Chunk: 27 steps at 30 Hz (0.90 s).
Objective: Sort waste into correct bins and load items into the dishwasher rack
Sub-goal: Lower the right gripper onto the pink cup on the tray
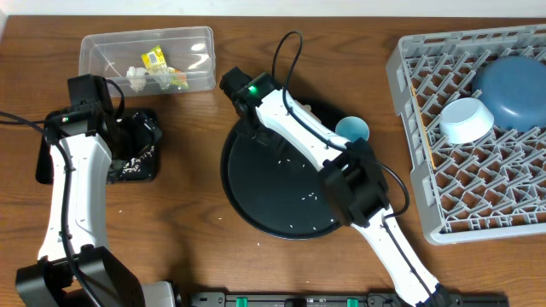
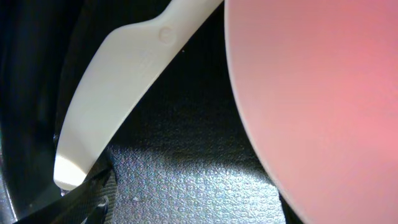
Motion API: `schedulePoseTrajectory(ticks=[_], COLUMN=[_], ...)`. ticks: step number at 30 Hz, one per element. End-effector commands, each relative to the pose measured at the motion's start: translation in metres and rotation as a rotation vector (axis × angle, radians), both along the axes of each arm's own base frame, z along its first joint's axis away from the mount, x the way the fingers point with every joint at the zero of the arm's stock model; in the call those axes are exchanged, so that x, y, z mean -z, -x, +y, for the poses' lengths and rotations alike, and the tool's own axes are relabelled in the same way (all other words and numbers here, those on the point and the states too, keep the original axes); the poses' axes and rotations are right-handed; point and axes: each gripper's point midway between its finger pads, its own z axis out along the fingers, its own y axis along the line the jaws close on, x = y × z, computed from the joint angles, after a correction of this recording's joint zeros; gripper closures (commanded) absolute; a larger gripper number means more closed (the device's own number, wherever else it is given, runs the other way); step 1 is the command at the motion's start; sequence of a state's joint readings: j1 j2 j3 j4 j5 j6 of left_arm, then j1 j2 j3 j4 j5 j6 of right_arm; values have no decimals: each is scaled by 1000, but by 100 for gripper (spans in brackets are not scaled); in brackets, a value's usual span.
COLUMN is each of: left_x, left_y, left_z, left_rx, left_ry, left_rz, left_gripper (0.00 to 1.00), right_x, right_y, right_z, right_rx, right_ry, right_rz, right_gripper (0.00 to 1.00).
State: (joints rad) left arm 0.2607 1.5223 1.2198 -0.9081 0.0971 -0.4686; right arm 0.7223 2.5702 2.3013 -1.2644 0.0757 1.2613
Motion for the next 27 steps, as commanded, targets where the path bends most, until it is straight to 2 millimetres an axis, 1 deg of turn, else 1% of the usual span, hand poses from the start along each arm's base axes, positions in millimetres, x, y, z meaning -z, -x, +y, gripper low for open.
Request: schedulePoseTrajectory(ticks=[1, 4, 9, 11, 14, 17, 20, 25, 27], left_x=[-2, -2, -2, -2, -2, -2, -2, -2, -2], left_y=[-1, -1, -1, -1, -1, -1, -1, -1, -1], left_z=[4, 4, 4, 4, 4, 4, 4, 4, 4], left_rx=[-11, -11, -11, -11, -11, -11, -11, -11, -11], left_ry=[-15, -15, -15, -15, -15, -15, -15, -15, -15], left_rz=[-2, -2, -2, -2, -2, -2, -2, -2, -2], left_gripper=[2, 2, 2, 2, 2, 2, 2, 2, 2], right_x=[12, 0, -36, -49, -64, -70, -70, -72, -73], right_y=[4, 3, -2, -3, -3, -4, -8, -10, -11], right_z=[-14, -21, -36, -43, -59, -73, -81, -85, -86], right_rx=[1, -6, -7, -4, 4, 14, -2, -22, -23], right_ry=[46, 78, 159, 183, 235, 276, 283, 275, 284], right_rz=[46, 38, -6, -16, -22, -16, -5, 6, -5], right_gripper=[23, 23, 21, 20, 19, 18, 19, 21, 21])
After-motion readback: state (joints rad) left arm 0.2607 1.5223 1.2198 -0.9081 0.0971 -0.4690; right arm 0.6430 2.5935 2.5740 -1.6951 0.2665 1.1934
